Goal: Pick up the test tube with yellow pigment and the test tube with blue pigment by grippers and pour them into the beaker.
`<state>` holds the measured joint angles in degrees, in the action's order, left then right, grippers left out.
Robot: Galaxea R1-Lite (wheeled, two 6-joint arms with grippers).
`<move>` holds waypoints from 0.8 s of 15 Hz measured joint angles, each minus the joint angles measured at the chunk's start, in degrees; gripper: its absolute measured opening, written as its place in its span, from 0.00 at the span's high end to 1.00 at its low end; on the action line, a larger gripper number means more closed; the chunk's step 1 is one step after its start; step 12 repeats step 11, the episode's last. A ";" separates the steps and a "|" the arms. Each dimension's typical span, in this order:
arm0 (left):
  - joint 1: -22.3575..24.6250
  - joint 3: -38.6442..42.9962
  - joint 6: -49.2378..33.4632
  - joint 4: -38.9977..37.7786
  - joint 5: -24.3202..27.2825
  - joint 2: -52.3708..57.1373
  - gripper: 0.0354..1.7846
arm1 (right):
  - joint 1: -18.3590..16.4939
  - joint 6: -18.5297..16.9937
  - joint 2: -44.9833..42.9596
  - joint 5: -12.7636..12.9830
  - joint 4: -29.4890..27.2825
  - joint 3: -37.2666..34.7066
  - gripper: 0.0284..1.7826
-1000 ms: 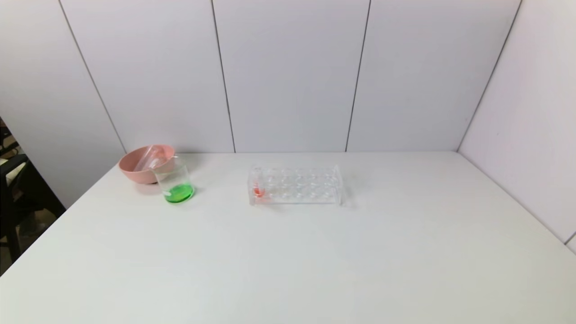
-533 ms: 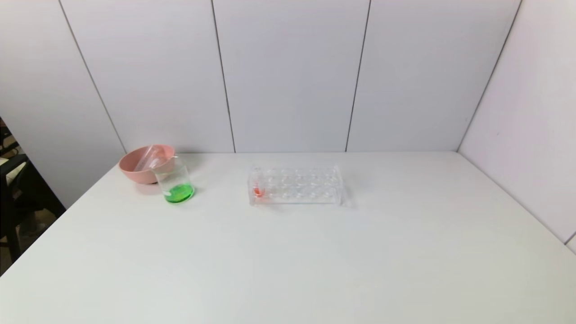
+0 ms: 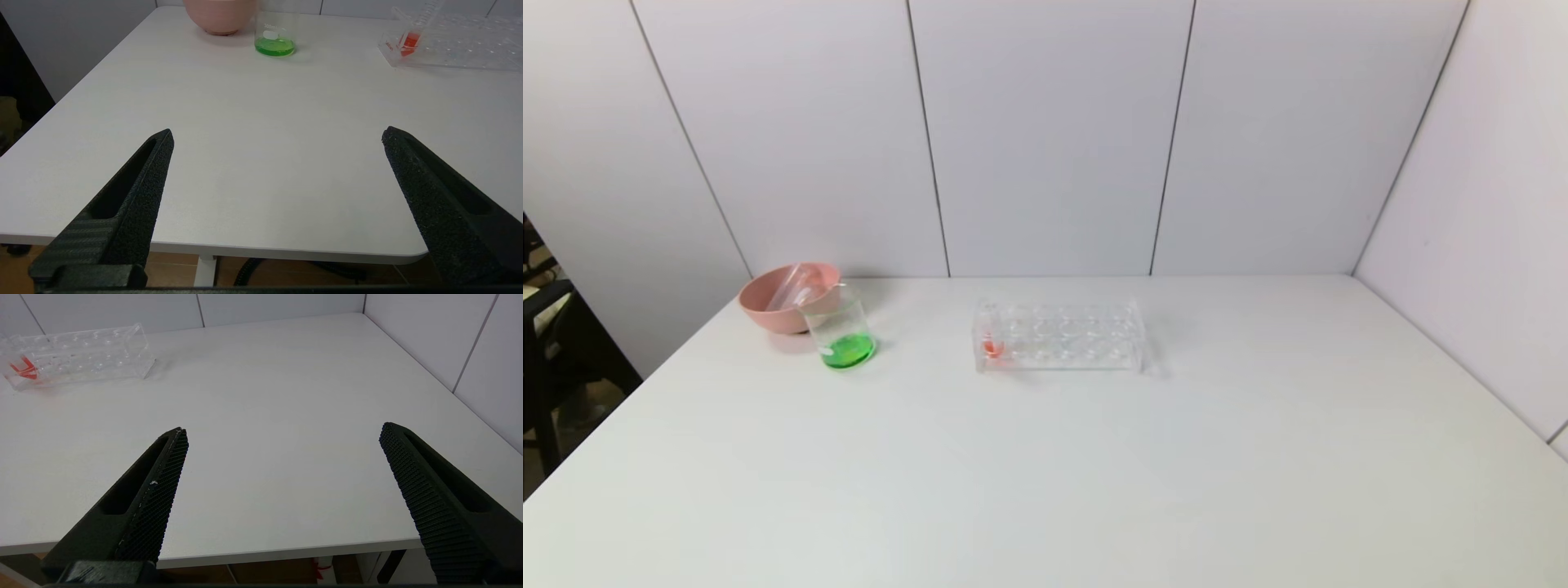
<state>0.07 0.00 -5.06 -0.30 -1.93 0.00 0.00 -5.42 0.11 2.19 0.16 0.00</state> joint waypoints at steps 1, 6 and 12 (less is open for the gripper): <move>0.00 0.00 0.00 0.00 0.02 0.00 0.00 | 0.00 -0.02 0.00 0.00 0.00 0.00 0.04; 0.00 0.00 -0.01 0.00 0.02 0.00 0.00 | 0.00 -0.06 0.00 0.00 0.02 0.00 0.04; 0.00 0.00 0.00 -0.02 0.02 0.00 0.00 | -0.02 -0.09 0.00 -0.02 0.00 0.00 0.04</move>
